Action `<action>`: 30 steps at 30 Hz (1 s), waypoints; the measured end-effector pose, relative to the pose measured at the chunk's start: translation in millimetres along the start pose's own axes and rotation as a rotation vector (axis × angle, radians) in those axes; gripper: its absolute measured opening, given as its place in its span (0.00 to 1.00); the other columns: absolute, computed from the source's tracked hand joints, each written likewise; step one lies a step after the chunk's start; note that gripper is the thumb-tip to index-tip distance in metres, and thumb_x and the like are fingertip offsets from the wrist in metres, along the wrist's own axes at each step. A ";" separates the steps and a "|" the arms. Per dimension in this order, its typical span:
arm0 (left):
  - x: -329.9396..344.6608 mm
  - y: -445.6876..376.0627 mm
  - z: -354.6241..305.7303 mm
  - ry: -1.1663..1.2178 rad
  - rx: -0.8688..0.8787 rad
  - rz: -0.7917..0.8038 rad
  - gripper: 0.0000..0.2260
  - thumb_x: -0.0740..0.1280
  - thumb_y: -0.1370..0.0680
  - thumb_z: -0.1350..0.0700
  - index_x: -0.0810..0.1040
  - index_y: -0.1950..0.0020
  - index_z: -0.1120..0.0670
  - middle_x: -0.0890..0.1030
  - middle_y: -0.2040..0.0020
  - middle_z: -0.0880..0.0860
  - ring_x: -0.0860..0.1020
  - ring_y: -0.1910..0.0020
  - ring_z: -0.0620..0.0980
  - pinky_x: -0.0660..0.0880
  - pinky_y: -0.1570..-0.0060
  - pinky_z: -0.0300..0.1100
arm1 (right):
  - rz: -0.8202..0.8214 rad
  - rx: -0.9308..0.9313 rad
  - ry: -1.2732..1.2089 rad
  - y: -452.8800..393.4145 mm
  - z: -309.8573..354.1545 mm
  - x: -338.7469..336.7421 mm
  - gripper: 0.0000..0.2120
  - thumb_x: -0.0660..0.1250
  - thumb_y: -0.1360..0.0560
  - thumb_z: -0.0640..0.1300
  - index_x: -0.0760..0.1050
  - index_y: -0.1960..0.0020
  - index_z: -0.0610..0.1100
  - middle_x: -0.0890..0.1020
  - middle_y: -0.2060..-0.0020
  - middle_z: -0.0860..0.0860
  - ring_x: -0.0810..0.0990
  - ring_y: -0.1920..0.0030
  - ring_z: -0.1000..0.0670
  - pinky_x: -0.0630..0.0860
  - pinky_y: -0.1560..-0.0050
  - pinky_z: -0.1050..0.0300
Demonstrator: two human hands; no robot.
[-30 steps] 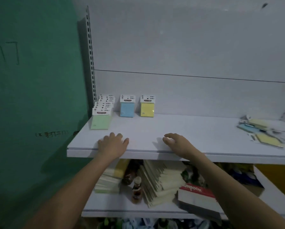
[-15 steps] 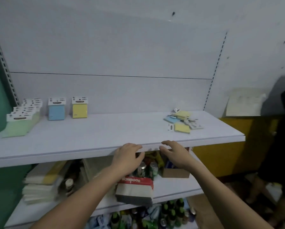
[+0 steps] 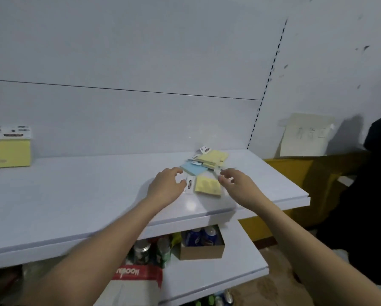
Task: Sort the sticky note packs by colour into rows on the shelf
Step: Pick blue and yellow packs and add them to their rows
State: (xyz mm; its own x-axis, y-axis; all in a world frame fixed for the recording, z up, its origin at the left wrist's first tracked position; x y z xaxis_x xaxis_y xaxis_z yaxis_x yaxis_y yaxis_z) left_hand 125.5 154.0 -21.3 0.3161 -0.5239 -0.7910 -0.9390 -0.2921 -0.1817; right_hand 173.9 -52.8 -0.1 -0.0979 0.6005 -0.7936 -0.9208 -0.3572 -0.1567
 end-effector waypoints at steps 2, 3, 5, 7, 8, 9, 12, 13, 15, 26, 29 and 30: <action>14.9 -35.8 3.7 0.014 -0.053 -0.013 0.20 0.64 0.24 0.48 0.72 0.33 0.50 0.74 0.35 0.53 0.72 0.36 0.54 0.72 0.40 0.48 | -0.052 0.018 0.031 -35.4 -13.5 -10.3 0.18 0.60 0.21 0.54 0.74 0.36 0.46 0.79 0.42 0.48 0.78 0.44 0.49 0.74 0.43 0.52; 21.5 -51.3 6.0 0.002 -0.078 -0.016 0.21 0.64 0.24 0.47 0.71 0.32 0.50 0.73 0.34 0.54 0.70 0.35 0.54 0.71 0.39 0.48 | -0.082 0.032 0.035 -52.2 -19.7 -15.2 0.17 0.61 0.21 0.52 0.75 0.37 0.45 0.80 0.44 0.48 0.78 0.46 0.48 0.74 0.45 0.53; 31.3 -79.2 11.3 -0.027 -0.127 -0.018 0.23 0.64 0.24 0.46 0.69 0.30 0.52 0.70 0.33 0.55 0.67 0.33 0.55 0.69 0.38 0.48 | -0.133 0.077 -0.003 -83.8 -32.7 -21.6 0.15 0.61 0.21 0.49 0.76 0.39 0.43 0.81 0.45 0.47 0.78 0.49 0.46 0.74 0.48 0.53; 40.1 -99.1 14.9 -0.049 -0.178 0.014 0.26 0.64 0.24 0.43 0.68 0.30 0.53 0.69 0.33 0.56 0.64 0.32 0.57 0.68 0.38 0.48 | -0.111 0.127 -0.036 -108.7 -43.9 -16.2 0.15 0.61 0.22 0.47 0.75 0.40 0.42 0.81 0.45 0.46 0.79 0.50 0.45 0.75 0.49 0.52; 45.8 -106.2 15.6 -0.074 -0.193 0.042 0.27 0.64 0.25 0.42 0.68 0.30 0.54 0.68 0.33 0.56 0.63 0.32 0.57 0.67 0.39 0.48 | -0.083 0.140 -0.021 -119.1 -48.2 -11.1 0.15 0.61 0.22 0.47 0.75 0.39 0.41 0.81 0.45 0.45 0.79 0.49 0.44 0.75 0.48 0.52; 51.8 -113.0 15.5 -0.114 -0.200 0.071 0.28 0.64 0.25 0.41 0.68 0.30 0.54 0.68 0.33 0.56 0.63 0.32 0.57 0.67 0.40 0.48 | -0.062 0.142 -0.001 -129.6 -51.8 -7.0 0.16 0.61 0.22 0.47 0.74 0.37 0.41 0.81 0.43 0.44 0.79 0.46 0.44 0.74 0.46 0.52; 62.2 -134.1 11.7 -0.238 -0.191 0.115 0.29 0.63 0.26 0.38 0.69 0.31 0.52 0.67 0.34 0.55 0.62 0.33 0.57 0.67 0.40 0.48 | -0.018 0.130 0.080 -164.1 -54.9 -3.9 0.20 0.61 0.21 0.49 0.72 0.34 0.38 0.78 0.39 0.43 0.76 0.39 0.43 0.71 0.43 0.53; 63.5 -138.8 10.9 -0.245 -0.193 0.108 0.28 0.64 0.26 0.38 0.69 0.31 0.52 0.67 0.34 0.55 0.62 0.33 0.57 0.67 0.40 0.48 | 0.013 0.128 0.107 -175.3 -55.8 -1.1 0.21 0.61 0.21 0.50 0.73 0.36 0.36 0.79 0.40 0.42 0.76 0.40 0.42 0.71 0.46 0.53; 65.8 -141.0 10.5 -0.217 -0.221 0.098 0.27 0.66 0.27 0.39 0.70 0.32 0.51 0.68 0.35 0.55 0.62 0.33 0.57 0.67 0.40 0.48 | 0.109 0.132 0.154 -193.9 -60.0 12.5 0.21 0.61 0.22 0.55 0.75 0.47 0.36 0.80 0.47 0.41 0.77 0.44 0.41 0.71 0.52 0.53; 33.9 -123.9 9.6 0.451 -0.460 -0.092 0.20 0.73 0.30 0.67 0.72 0.41 0.57 0.76 0.53 0.54 0.76 0.63 0.50 0.73 0.68 0.38 | 0.354 -0.064 -0.315 -247.1 -49.4 25.6 0.19 0.76 0.31 0.40 0.69 0.47 0.42 0.78 0.59 0.46 0.78 0.63 0.47 0.74 0.64 0.55; 6.8 -105.9 10.9 0.591 -0.525 -0.292 0.15 0.70 0.28 0.69 0.76 0.43 0.59 0.79 0.52 0.57 0.79 0.61 0.49 0.79 0.68 0.35 | 0.405 -0.086 -0.589 -253.0 -35.9 19.5 0.14 0.72 0.28 0.33 0.74 0.44 0.37 0.79 0.63 0.43 0.79 0.68 0.47 0.82 0.58 0.52; -0.5 -97.0 11.9 0.652 -0.550 -0.354 0.12 0.69 0.27 0.69 0.77 0.45 0.59 0.80 0.51 0.58 0.79 0.61 0.49 0.79 0.68 0.35 | 0.439 -0.076 -0.673 -253.3 -30.9 20.8 0.13 0.71 0.27 0.32 0.75 0.44 0.35 0.80 0.61 0.41 0.79 0.68 0.47 0.83 0.59 0.53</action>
State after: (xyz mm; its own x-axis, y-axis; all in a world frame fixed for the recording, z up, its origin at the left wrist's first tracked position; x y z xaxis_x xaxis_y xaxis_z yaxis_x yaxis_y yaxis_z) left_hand 214.8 192.1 -10.2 0.7432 -0.6298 -0.2259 -0.6291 -0.7727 0.0846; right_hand 416.8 28.0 4.9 -0.6737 0.6873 -0.2717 -0.7196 -0.6938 0.0289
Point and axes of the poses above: each hand's wrist, its own y-axis away from the middle knuckle, its own x-axis out of the palm, z = x × y, the point moved 8 cm from there along -y, towards the middle knuckle
